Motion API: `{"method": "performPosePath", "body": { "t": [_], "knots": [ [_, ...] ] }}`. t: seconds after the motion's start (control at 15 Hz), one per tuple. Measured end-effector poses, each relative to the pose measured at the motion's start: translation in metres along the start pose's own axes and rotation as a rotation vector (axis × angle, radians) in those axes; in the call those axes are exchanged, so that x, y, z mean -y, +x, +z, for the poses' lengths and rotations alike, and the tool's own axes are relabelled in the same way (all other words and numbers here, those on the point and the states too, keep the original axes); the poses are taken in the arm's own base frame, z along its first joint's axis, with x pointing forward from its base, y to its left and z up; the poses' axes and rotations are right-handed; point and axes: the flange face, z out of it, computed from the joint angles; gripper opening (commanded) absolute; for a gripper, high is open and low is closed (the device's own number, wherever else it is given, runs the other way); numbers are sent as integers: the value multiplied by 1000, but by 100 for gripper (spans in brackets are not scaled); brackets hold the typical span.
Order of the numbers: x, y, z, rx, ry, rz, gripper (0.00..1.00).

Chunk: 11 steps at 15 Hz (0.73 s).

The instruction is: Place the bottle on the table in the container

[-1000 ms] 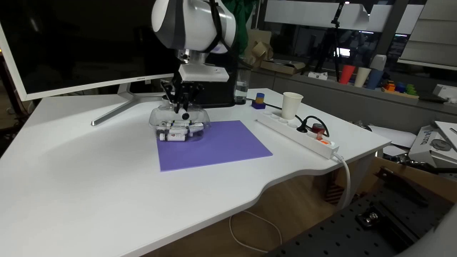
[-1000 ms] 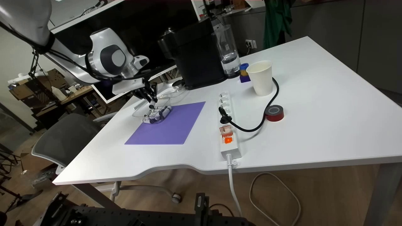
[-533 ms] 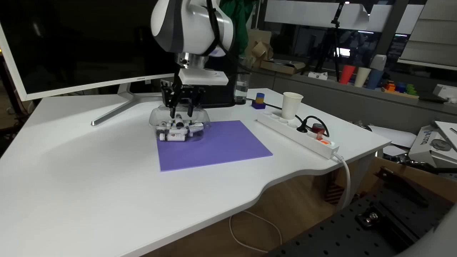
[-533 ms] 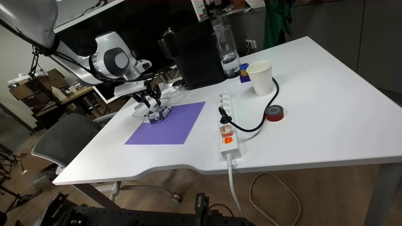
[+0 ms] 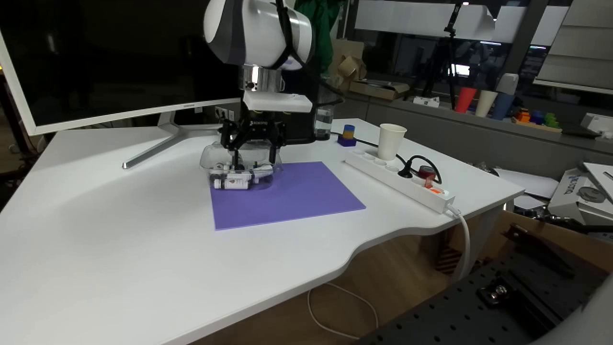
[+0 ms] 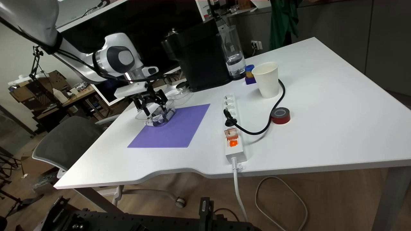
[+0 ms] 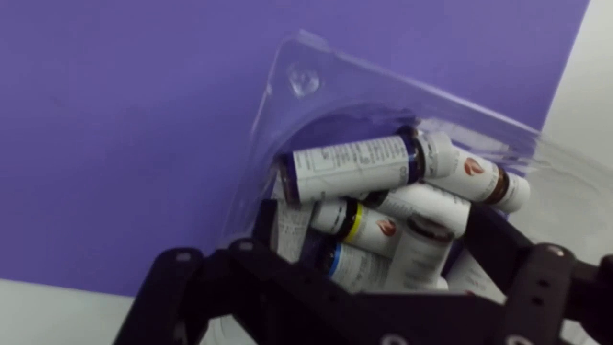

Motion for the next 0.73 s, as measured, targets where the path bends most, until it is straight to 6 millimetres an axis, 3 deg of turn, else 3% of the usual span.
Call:
{"method": "performPosePath", "body": {
  "t": [0.13, 0.47, 0.73],
  "knots": [
    [2, -12, -15, 107, 12, 11, 100],
    [-16, -39, -115, 268, 18, 42, 100],
    [-32, -51, -164, 270, 12, 60, 100]
  ]
}}
